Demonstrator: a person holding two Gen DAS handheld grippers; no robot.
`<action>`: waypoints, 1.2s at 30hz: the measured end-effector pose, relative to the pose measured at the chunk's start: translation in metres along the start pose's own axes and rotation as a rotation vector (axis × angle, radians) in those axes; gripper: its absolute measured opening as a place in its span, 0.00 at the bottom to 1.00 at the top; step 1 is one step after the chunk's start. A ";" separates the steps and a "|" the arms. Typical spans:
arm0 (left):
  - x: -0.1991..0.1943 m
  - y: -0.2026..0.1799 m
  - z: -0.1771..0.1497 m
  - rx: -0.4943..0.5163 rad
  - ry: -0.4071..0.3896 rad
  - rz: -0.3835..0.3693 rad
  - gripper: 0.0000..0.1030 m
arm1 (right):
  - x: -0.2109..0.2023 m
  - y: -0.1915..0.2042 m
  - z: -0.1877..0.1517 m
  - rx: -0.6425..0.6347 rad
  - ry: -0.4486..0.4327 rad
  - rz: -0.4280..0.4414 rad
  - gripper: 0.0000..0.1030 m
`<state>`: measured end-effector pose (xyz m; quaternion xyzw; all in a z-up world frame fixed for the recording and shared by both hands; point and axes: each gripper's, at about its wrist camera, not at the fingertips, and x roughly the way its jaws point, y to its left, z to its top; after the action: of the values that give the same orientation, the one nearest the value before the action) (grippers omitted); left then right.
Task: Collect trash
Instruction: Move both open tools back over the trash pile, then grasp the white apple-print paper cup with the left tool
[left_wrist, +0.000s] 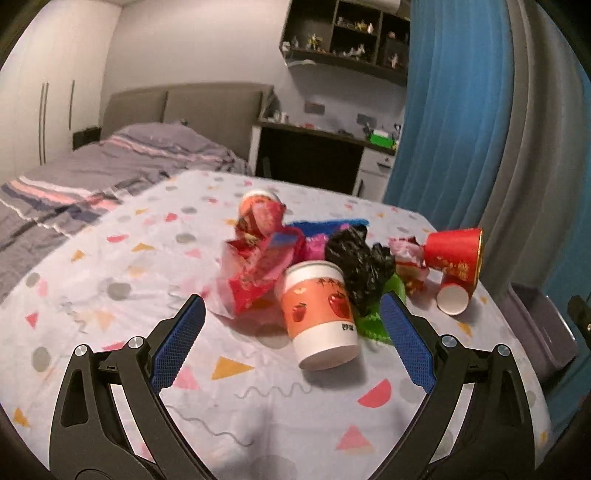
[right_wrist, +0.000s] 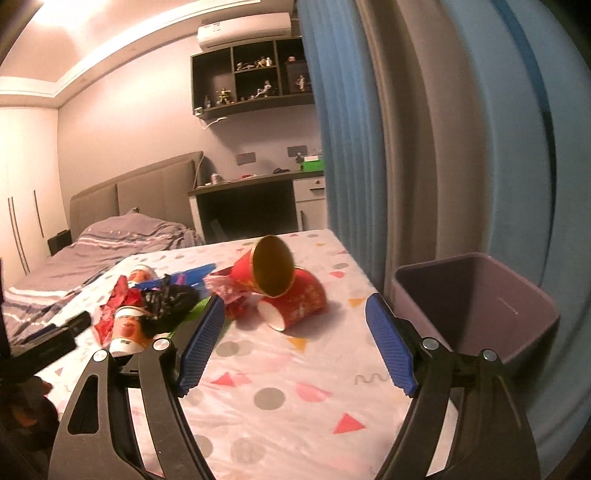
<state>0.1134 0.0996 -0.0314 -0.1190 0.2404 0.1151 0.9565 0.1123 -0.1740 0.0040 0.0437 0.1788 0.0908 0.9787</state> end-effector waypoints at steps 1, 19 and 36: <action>0.006 -0.001 -0.001 -0.004 0.014 -0.008 0.91 | 0.001 0.001 0.000 -0.001 0.002 0.003 0.74; 0.071 -0.004 -0.009 -0.019 0.229 -0.091 0.58 | 0.024 0.034 -0.002 -0.049 0.036 0.066 0.74; -0.027 0.030 0.012 -0.052 -0.004 -0.106 0.55 | 0.061 0.085 -0.005 -0.102 0.131 0.158 0.74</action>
<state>0.0864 0.1272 -0.0135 -0.1559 0.2288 0.0709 0.9583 0.1533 -0.0782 -0.0114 0.0016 0.2335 0.1791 0.9557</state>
